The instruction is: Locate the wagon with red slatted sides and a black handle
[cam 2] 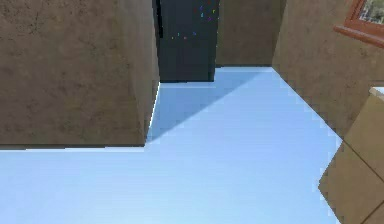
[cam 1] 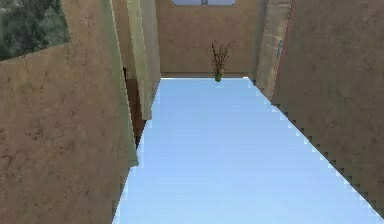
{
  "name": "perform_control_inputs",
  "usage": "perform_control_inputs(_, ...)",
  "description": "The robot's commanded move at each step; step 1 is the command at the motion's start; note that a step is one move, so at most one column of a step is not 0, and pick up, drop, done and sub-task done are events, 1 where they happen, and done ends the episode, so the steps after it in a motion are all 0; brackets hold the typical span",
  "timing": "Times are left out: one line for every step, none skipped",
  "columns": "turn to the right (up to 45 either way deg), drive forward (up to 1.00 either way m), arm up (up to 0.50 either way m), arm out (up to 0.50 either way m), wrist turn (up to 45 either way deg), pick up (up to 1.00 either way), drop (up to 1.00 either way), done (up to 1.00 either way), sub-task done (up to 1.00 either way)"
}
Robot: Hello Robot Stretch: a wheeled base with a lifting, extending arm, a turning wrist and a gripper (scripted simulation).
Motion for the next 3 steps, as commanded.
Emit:
perform_control_inputs(0.0,1.00,0.00,0.00,0.0,0.00,0.00,0.00,0.00)
perform_control_inputs(0.0,0.80,0.00,0.00,0.0,0.00,0.00,0.00,0.00)
perform_control_inputs(-45.0,0.00,0.00,0.00,0.0,0.00,0.00,0.00,0.00)
